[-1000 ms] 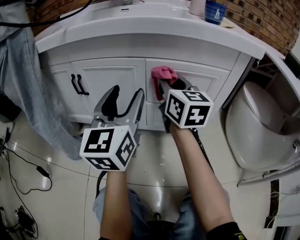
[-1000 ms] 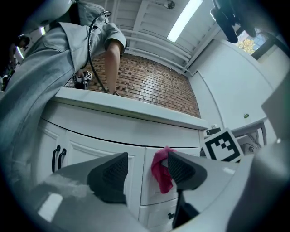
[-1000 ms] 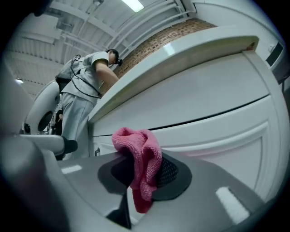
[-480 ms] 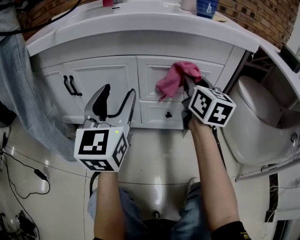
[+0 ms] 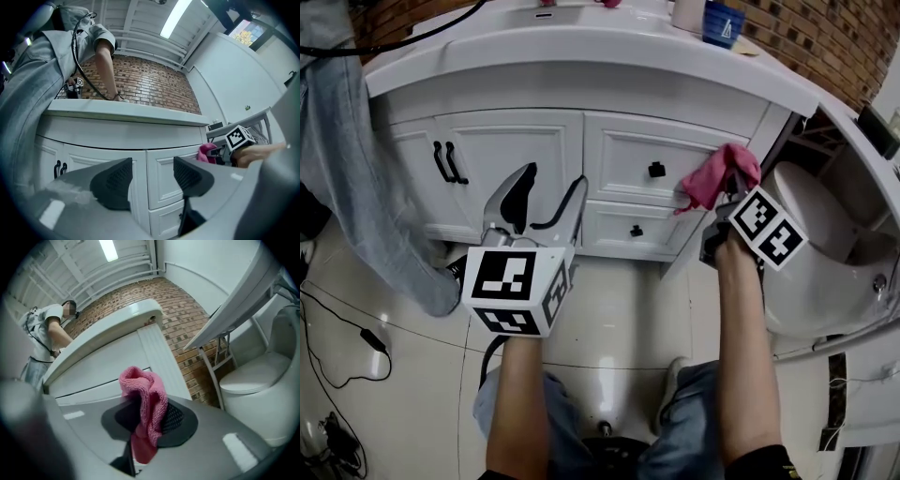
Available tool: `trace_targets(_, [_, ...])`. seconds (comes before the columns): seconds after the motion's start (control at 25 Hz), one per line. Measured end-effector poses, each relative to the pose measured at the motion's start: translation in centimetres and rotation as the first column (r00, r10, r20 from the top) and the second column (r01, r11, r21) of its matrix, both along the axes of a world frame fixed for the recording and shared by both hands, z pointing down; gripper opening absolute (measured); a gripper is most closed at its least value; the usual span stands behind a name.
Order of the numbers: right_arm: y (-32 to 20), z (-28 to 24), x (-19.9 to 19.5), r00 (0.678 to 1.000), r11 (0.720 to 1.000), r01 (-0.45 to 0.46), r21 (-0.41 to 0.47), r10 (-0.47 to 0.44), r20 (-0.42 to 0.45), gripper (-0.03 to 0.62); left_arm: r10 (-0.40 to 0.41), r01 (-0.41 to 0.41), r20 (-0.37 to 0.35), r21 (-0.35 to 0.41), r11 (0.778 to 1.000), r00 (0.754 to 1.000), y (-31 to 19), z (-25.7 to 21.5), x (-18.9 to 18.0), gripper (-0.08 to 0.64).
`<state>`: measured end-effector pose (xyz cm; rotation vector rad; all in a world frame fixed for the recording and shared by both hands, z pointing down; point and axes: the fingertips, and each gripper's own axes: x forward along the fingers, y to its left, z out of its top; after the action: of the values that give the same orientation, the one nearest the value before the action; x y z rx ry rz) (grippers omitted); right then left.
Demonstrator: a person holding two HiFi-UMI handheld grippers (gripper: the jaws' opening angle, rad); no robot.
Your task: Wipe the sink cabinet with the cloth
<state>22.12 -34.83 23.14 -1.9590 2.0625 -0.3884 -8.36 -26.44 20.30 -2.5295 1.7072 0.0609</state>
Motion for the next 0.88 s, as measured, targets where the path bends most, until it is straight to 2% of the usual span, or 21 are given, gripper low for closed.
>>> trace_targets(0.08, [-0.1, -0.7, -4.5, 0.992, 0.992, 0.122, 0.024, -0.121, -0.042, 0.08, -0.007, 0.007, -0.003, -0.001, 1.0, 1.0, 0.0, 0.0, -0.5, 0.275])
trace_targets(0.12, [0.0, -1.2, -7.7, 0.974, 0.976, 0.213, 0.042, -0.209, -0.084, 0.08, -0.011, 0.011, -0.005, -0.001, 1.0, 1.0, 0.0, 0.0, -0.7, 0.275])
trace_targets(0.2, [0.5, -2.0, -14.7, 0.904, 0.916, 0.396, 0.06, -0.378, -0.202, 0.08, -0.019, 0.019, -0.015, 0.008, 1.0, 1.0, 0.1, -0.2, -1.0, 0.273])
trace_targets(0.28, [1.2, -1.9, -20.4, 0.818, 0.852, 0.521, 0.043, -0.485, -0.311, 0.08, -0.027, 0.027, -0.024, 0.028, 0.999, 0.999, 0.4, -0.6, -1.3, 0.264])
trace_targets(0.36, [1.2, -0.6, -24.3, 0.749, 0.805, 0.593, 0.004, -0.55, -0.37, 0.08, -0.038, 0.038, -0.017, 0.039, 0.999, 0.999, 0.7, -0.9, -1.8, 0.259])
trace_targets(0.4, [1.0, 0.3, -25.5, 0.725, 0.789, 0.614, -0.021, -0.575, -0.379, 0.08, -0.044, 0.044, -0.007, 0.039, 0.998, 0.999, 0.8, -0.9, -2.0, 0.259])
trace_targets(0.48, [0.3, 1.9, -26.8, 0.701, 0.772, 0.632, -0.065, -0.605, -0.376, 0.08, -0.054, 0.054, 0.018, 0.036, 0.998, 0.998, 0.9, -0.7, -2.5, 0.259])
trace_targets(0.52, [0.0, 2.4, -26.9, 0.702, 0.774, 0.628, -0.077, -0.606, -0.375, 0.08, -0.059, 0.058, 0.032, 0.035, 0.998, 0.998, 0.9, -0.6, -2.6, 0.259])
trace_targets(0.6, [-0.7, 2.7, -25.9, 0.727, 0.804, 0.589, -0.089, -0.574, -0.378, 0.08, -0.07, 0.068, 0.059, 0.036, 0.997, 0.996, 0.9, -0.5, -3.1, 0.259])
trace_targets(0.76, [-1.6, 1.8, -20.1, 0.818, 0.888, 0.453, -0.082, -0.451, -0.359, 0.08, -0.076, 0.074, 0.061, 0.034, 0.997, 0.995, 0.6, -0.6, -3.6, 0.259])
trace_targets(0.88, [-2.0, 1.0, -13.4, 0.898, 0.935, 0.351, -0.057, -0.353, -0.261, 0.08, -0.06, 0.058, 0.039, 0.03, 0.998, 0.997, 0.4, -0.5, -2.9, 0.259])
